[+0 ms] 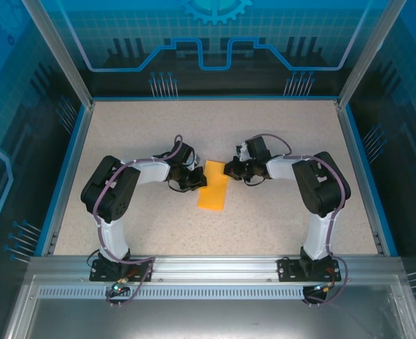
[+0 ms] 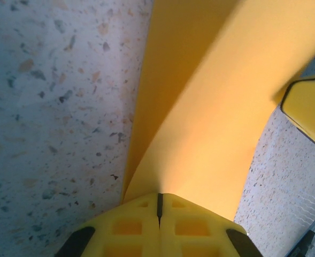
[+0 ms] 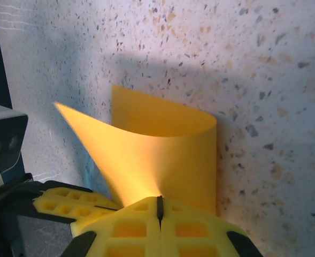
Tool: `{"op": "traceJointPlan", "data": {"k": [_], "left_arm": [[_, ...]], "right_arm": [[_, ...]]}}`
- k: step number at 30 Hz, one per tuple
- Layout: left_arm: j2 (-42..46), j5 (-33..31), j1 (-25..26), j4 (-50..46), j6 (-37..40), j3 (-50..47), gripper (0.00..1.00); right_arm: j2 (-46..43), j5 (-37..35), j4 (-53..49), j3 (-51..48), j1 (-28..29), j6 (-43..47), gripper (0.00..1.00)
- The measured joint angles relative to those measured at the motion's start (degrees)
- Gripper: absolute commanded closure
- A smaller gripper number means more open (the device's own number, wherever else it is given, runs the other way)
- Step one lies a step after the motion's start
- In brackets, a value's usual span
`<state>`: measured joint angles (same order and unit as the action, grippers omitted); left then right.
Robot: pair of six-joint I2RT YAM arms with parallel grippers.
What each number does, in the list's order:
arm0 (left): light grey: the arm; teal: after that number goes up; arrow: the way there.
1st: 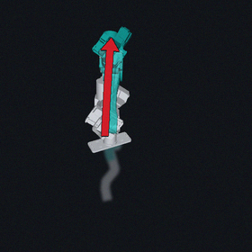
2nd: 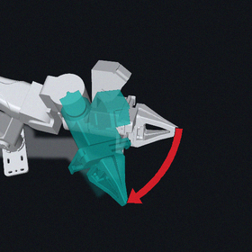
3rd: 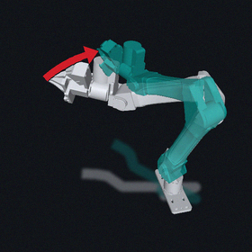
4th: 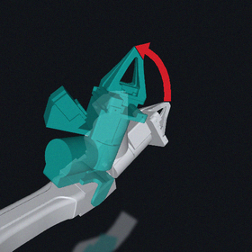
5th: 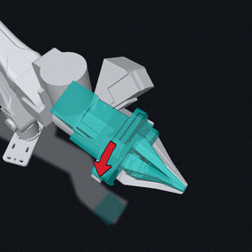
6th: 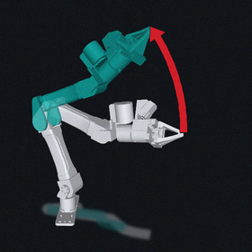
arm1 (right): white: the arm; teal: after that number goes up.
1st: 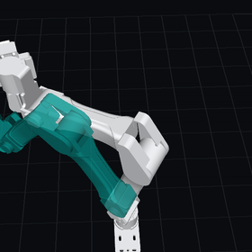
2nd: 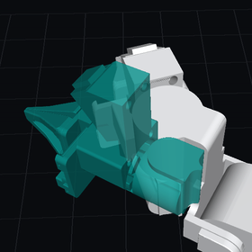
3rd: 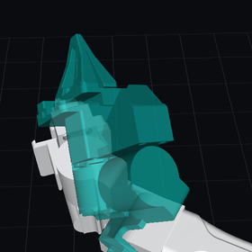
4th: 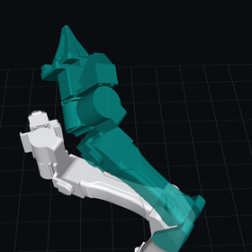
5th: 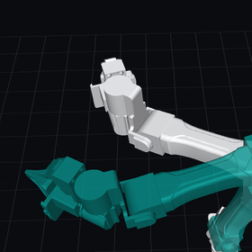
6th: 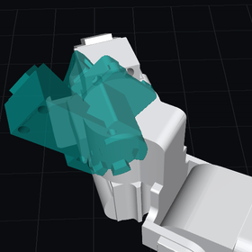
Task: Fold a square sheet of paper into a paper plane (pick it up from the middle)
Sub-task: Fold the square sheet of paper in half at the center of the table.
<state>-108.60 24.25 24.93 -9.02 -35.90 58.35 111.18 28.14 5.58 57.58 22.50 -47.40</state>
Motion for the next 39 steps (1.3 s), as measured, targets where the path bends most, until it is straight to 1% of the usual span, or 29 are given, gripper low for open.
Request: {"op": "traceJointPlan", "data": {"k": [3, 10, 15, 20, 28, 33, 39], "left_arm": [[0.0, -0.04, 0.0, -0.02, 0.04, 0.0, 1.0], [0.0, -0.02, 0.0, 0.04, 0.04, -0.04, 1.0], [0.0, -0.02, 0.0, 0.04, 0.04, -0.04, 1.0], [0.0, -0.02, 0.0, 0.04, 0.04, -0.04, 1.0], [0.0, -0.04, 0.0, 0.02, 0.07, -0.04, 1.0], [0.0, -0.04, 0.0, 0.04, 0.07, -0.09, 1.0], [0.0, -0.02, 0.0, 0.04, 0.07, -0.09, 1.0]], "right_arm": [[2.03, 0.15, 0.11, 0.28, -0.04, 0.15, 1.0], [2.21, 0.37, -2.89, 2.05, -0.31, 1.16, 1.0], [2.21, 0.42, -6.19, 5.16, -0.42, 2.12, 1.0], [2.25, 0.44, -6.95, 7.65, -1.16, 2.67, 1.0], [5.75, 0.68, -6.62, 7.78, -1.97, 2.6, 1.0], [5.84, 1.07, -6.49, 7.85, -2.21, 2.23, 1.0], [5.81, 0.92, -8.63, 9.22, -2.58, 2.23, 1.0]]}}
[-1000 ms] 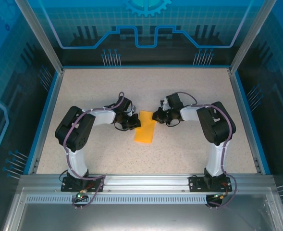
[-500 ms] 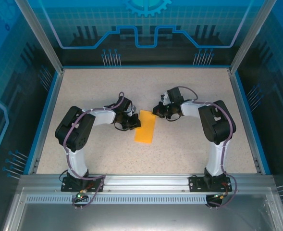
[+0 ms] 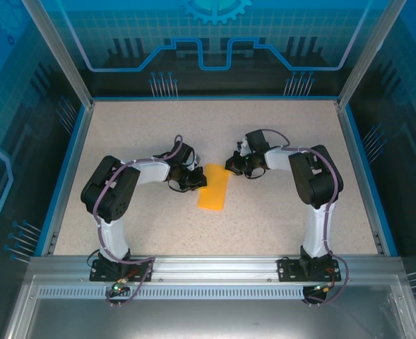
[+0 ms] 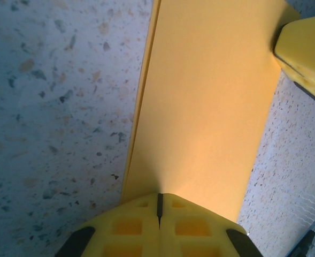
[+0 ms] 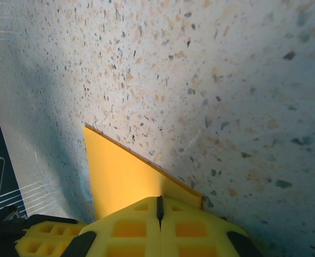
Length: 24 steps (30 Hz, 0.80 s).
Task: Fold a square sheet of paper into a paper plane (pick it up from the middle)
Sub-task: Fold the square sheet of paper in half at the center of the table.
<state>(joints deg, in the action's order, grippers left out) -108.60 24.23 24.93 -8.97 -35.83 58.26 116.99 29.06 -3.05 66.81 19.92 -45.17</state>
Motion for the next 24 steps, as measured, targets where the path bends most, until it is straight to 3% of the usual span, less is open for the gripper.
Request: {"op": "traceJointPlan", "data": {"k": [24], "left_arm": [[0.02, 0.0, 0.0, -0.02, 0.22, 0.0, 1.0]], "right_arm": [[2.21, 1.64, -1.16, 2.73, -1.79, -0.42, 1.0]]}}
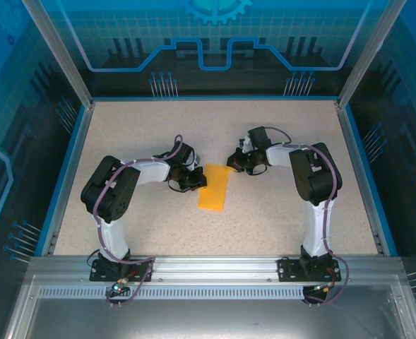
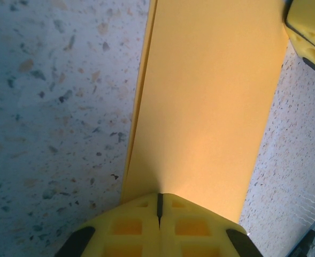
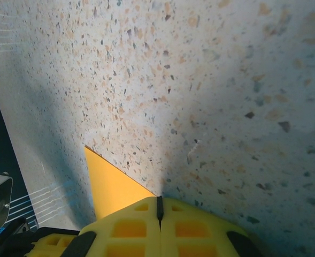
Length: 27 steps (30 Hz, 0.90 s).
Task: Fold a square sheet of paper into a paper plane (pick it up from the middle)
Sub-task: Fold the square sheet of paper in half at the center of the table.
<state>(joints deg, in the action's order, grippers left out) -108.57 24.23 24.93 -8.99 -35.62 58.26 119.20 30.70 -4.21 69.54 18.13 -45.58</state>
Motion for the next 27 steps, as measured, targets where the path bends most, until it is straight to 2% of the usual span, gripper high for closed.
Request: {"op": "traceJointPlan", "data": {"k": [10, 21, 27], "left_arm": [[0.09, -0.02, 0.0, 0.11, 0.0, -0.13, 1.0], [0.09, -0.04, 0.0, 0.09, 0.04, -0.13, 1.0], [0.09, -0.11, 0.0, 0.09, 0.2, -0.13, 1.0]], "right_arm": [[-6.03, 1.4, 0.37, -0.52, -0.15, 0.02, 1.0], [0.46, 0.79, 0.07, 0.7, 0.24, 0.02, 1.0], [0.9, 0.17, -0.94, 1.2, 0.24, 0.48, 1.0]]}}
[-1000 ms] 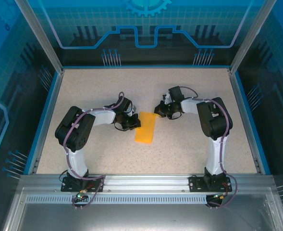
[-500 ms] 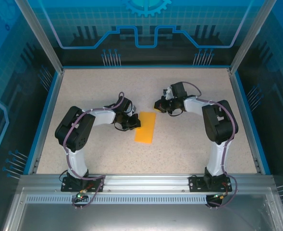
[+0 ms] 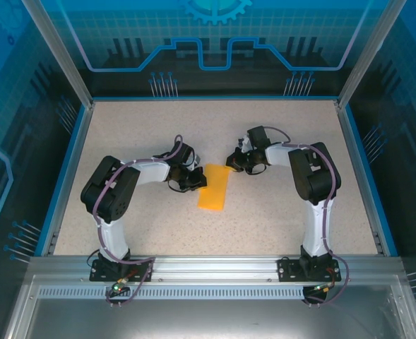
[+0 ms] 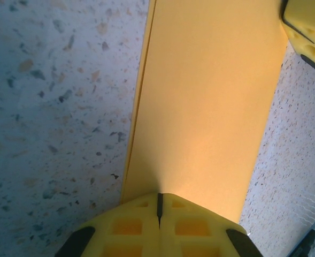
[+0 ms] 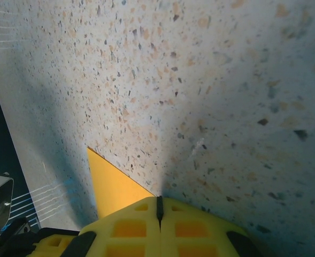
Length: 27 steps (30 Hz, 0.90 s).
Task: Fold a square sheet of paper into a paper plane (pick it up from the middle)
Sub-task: Fold the square sheet of paper in half at the center of the table.
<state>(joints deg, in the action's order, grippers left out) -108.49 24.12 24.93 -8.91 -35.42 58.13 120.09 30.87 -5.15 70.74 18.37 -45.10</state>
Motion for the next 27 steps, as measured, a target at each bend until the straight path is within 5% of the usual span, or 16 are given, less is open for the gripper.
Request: {"op": "traceJointPlan", "data": {"k": [15, 27], "left_arm": [[0.11, -0.28, 0.11, 0.11, -0.02, -0.09, 1.0], [0.22, -0.31, 0.11, 0.46, -0.02, -0.37, 1.0]], "right_arm": [[-11.63, 0.33, 1.7, -7.37, 4.02, -0.33, 1.0], [-10.78, -1.92, 5.22, -16.06, 6.47, -3.06, 1.0]]}}
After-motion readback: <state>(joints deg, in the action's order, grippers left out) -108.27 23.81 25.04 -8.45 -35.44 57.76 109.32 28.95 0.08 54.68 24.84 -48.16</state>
